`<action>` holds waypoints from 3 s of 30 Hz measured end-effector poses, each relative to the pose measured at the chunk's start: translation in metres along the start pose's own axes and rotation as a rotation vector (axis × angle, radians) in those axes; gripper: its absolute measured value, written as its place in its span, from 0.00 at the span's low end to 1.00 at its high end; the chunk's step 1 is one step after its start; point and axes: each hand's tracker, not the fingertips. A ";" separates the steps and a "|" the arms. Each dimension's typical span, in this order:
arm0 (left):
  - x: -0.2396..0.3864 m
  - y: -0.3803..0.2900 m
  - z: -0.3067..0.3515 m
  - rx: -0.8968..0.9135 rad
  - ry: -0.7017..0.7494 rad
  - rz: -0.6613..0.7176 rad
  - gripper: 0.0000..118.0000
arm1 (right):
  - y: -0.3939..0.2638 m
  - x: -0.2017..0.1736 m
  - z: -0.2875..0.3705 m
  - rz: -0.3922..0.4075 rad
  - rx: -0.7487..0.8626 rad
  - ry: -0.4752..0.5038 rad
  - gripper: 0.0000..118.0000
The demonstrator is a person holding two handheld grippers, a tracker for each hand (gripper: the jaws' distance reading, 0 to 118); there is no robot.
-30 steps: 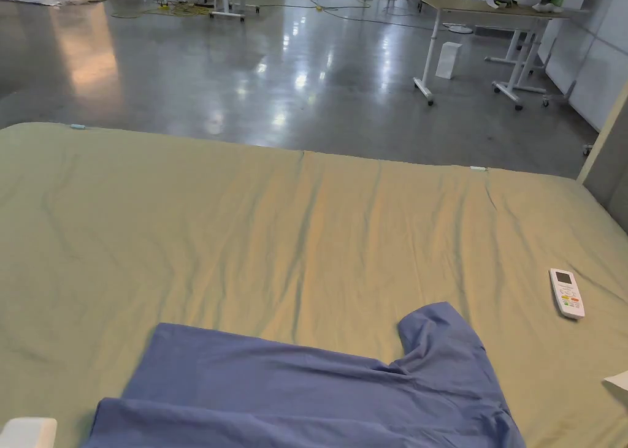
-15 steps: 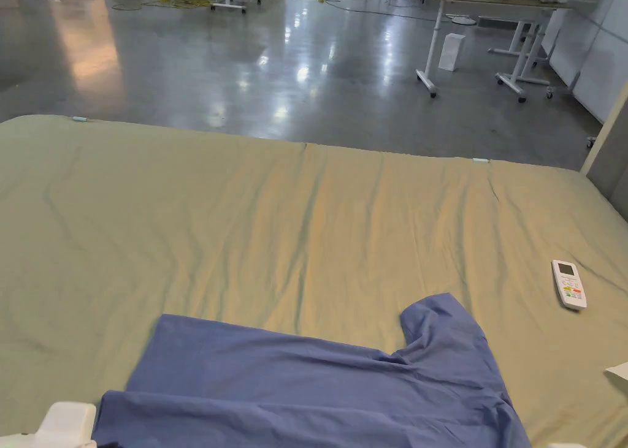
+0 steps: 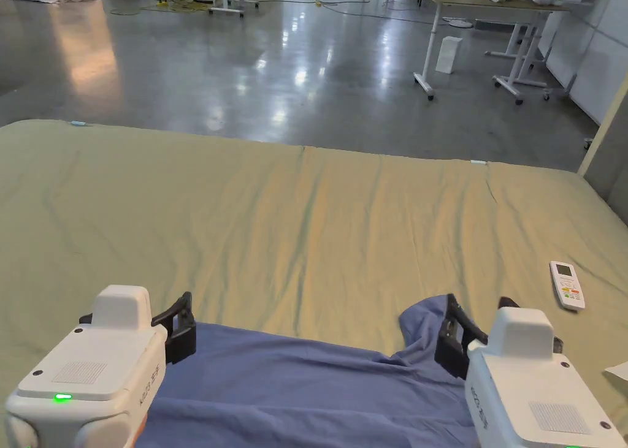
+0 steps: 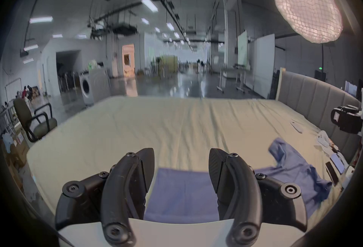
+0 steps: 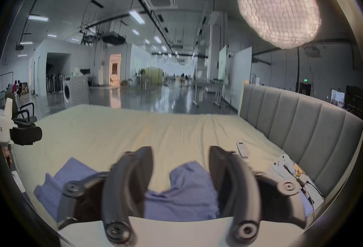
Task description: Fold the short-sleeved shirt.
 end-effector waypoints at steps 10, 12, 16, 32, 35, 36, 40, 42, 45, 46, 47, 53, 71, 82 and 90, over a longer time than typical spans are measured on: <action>0.003 0.009 0.015 0.113 0.005 0.006 0.00 | 0.008 -0.013 -0.010 -0.031 0.059 -0.039 0.00; 0.001 0.009 0.014 0.109 0.006 0.005 0.00 | 0.009 -0.013 -0.009 -0.001 0.098 -0.049 0.00; -0.007 0.008 0.007 0.113 0.010 -0.001 0.00 | 0.008 -0.011 -0.010 -0.007 0.089 -0.039 0.00; -0.064 -0.032 -0.200 -0.519 -0.068 0.008 0.14 | -0.024 0.004 -0.049 0.033 -0.068 -0.039 0.00; -0.063 -0.038 -0.227 -0.606 -0.097 0.024 0.55 | -0.034 0.011 -0.056 0.034 -0.108 -0.049 0.00; -0.061 -0.039 -0.232 -0.642 -0.086 0.025 0.61 | -0.037 0.013 -0.058 0.033 -0.119 -0.055 0.00; -0.052 -0.051 -0.255 -0.731 -0.106 0.039 0.61 | -0.047 0.022 -0.063 0.030 -0.157 -0.072 0.00; -0.043 -0.059 -0.264 -0.784 -0.076 -0.038 0.60 | -0.053 0.026 -0.065 0.028 -0.178 -0.080 0.00; -0.030 -0.063 -0.263 -0.786 -0.070 -0.089 0.49 | -0.059 0.031 -0.068 0.024 -0.207 -0.088 0.00; -0.025 -0.060 -0.261 -0.786 -0.061 -0.092 0.38 | -0.061 0.032 -0.067 0.021 -0.214 -0.092 0.00; -0.019 -0.058 -0.260 -0.788 -0.065 -0.092 0.30 | -0.062 0.034 -0.068 0.016 -0.221 -0.093 0.00; -0.011 -0.058 -0.252 -0.771 -0.105 -0.171 0.04 | -0.070 0.047 -0.084 -0.027 -0.292 -0.089 0.00; -0.044 -0.029 -0.189 -0.568 -0.130 -0.045 0.04 | -0.125 0.108 -0.271 -0.085 -0.929 0.090 0.45; -0.044 -0.040 -0.189 -0.586 -0.115 -0.033 0.04 | -0.141 0.088 -0.266 -0.075 -0.944 0.088 0.01; -0.047 -0.030 -0.171 -0.556 -0.126 -0.005 0.04 | -0.105 0.115 -0.223 -0.201 -0.762 0.098 0.00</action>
